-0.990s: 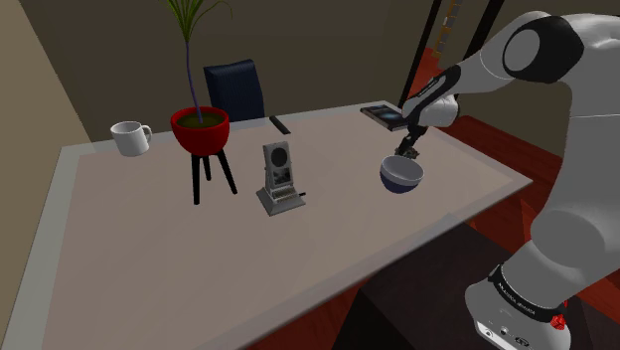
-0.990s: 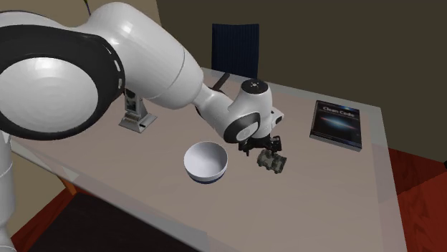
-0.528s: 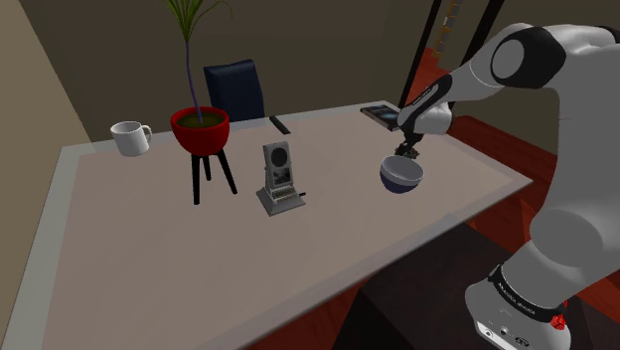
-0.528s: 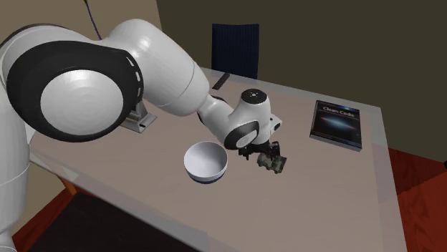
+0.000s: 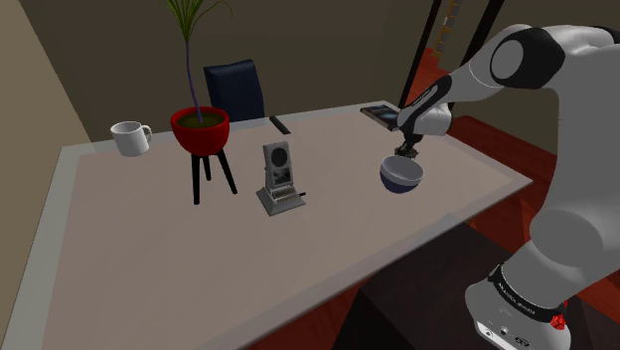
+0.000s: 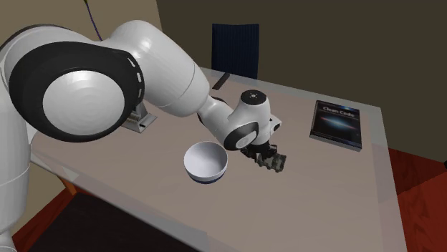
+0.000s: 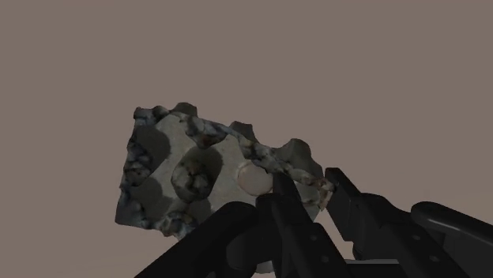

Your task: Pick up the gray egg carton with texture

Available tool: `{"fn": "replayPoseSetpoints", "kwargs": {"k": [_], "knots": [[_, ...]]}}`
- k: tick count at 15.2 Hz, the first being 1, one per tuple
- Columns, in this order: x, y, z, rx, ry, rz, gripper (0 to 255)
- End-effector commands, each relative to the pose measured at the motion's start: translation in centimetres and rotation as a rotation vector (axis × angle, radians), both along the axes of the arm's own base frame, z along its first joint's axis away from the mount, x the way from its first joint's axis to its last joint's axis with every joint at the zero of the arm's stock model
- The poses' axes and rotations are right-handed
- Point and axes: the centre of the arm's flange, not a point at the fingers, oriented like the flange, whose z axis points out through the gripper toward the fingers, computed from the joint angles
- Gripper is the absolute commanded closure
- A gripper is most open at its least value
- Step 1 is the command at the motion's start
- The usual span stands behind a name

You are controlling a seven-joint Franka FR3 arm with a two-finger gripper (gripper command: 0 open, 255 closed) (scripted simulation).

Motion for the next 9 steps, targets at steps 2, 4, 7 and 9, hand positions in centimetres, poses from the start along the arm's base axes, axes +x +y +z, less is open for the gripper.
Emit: {"fn": "replayPoseSetpoints", "kwargs": {"k": [2,4,7,9], "knots": [[0.0,0.0,-0.1,0.001,0.002,0.000,255],[0.0,0.0,0.4,0.001,0.002,0.000,255],[0.0,0.0,2.0,0.001,0.002,0.000,255],[0.0,0.0,3.0,0.001,0.002,0.000,255]]}}
